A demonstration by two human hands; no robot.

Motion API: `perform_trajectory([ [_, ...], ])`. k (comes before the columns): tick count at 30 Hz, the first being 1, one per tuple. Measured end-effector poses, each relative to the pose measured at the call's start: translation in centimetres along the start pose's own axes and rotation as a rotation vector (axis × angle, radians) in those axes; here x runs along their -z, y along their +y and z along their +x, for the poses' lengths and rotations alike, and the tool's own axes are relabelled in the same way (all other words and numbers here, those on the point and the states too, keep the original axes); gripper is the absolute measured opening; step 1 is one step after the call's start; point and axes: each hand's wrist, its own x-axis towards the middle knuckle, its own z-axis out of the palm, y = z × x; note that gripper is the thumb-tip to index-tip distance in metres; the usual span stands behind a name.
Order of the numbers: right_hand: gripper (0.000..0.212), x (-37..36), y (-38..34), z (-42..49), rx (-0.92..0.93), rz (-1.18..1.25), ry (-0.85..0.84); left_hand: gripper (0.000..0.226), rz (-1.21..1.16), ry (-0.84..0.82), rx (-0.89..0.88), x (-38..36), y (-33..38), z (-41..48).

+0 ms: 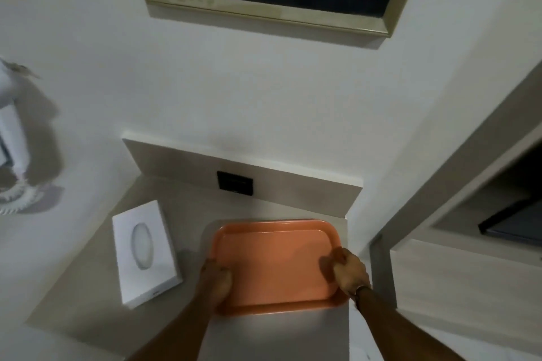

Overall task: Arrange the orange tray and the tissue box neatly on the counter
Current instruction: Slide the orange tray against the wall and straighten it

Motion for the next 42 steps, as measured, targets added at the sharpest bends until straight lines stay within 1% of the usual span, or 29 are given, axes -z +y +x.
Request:
perform_trajectory([
  [2, 0.014, 0.0, 0.3, -0.5, -0.041, 0.032, 0.041, 0.047, 0.031, -0.033, -0.014, -0.1, 0.9, 1.5],
  [5, 0.02, -0.1, 0.9, -1.2, -0.1, 0.068, 0.087, 0.053, 0.079, -0.089, -0.047, -0.6, 1.9, 3.6],
  [8, 0.022, -0.3, 1.3, -1.6, -0.15, 0.072, 0.12, 0.045, 0.101, -0.097, -0.059, -1.2, 2.6, 4.9],
  [12, 0.029, -0.6, 1.4, -1.9, -0.191, 0.073, 0.134, 0.043, 0.132, -0.112, -0.071, -1.7, 3.1, 5.8],
  [15, 0.031, -0.8, 1.4, -1.9, -0.195, 0.059, 0.139, 0.042, 0.149, -0.106, -0.084, -1.7, 3.2, 6.1],
  [19, 0.032, -1.0, 1.5, -1.8, -0.181, 0.039, 0.138, 0.034, 0.116, -0.101, -0.083, -1.5, 3.4, 5.9],
  [21, 0.031, -1.0, 1.6, -1.7, -0.17, 0.019, 0.134, 0.039, 0.108, -0.105, -0.086, -1.4, 3.5, 5.7],
  [22, 0.03, -1.0, 1.7, -1.7, -0.161, 0.005, 0.134, 0.049, 0.126, -0.112, -0.096, -1.4, 3.5, 5.4],
  [23, 0.028, -1.1, 1.8, -1.8, -0.145, -0.018, 0.138, 0.063, 0.182, -0.116, -0.12, -1.3, 3.6, 5.1],
  [24, 0.029, -1.3, 2.0, -1.9, -0.123, -0.058, 0.146, 0.075, 0.286, -0.102, -0.163, -1.1, 3.6, 4.5],
  [25, 0.033, -1.6, 2.3, -2.1, -0.099, -0.116, 0.156, 0.081, 0.424, -0.068, -0.233, -1.0, 3.6, 3.9],
  [27, 0.047, -2.5, 2.9, -2.9, -0.059, -0.236, 0.179, 0.082, 0.661, -0.03, -0.428, -1.1, 3.1, 2.6],
  [30, 0.066, -4.6, 3.9, -4.7, 0.041, -0.413, 0.198, 0.08, 0.828, -0.15, -0.653, -2.0, 1.6, 0.2],
  [32, 0.071, -6.5, 4.5, -6.1, 0.114, -0.5, 0.169, 0.08, 0.922, -0.207, -0.768, -2.5, 0.1, -1.3],
  [34, 0.071, -8.4, 4.8, -7.6, 0.178, -0.547, 0.133, 0.08, 1.01, -0.217, -0.868, -2.9, -1.6, -2.7],
  [37, 0.072, -10.8, 5.0, -9.7, 0.281, -0.639, 0.082, 0.078, 1.05, -0.23, -0.937, -2.9, -3.8, -4.6],
  [42, 0.081, -12.7, 5.7, -11.7, 0.362, -0.669, 0.014, 0.08, 1.113, -0.277, -0.952, -2.1, -5.7, -6.1],
])
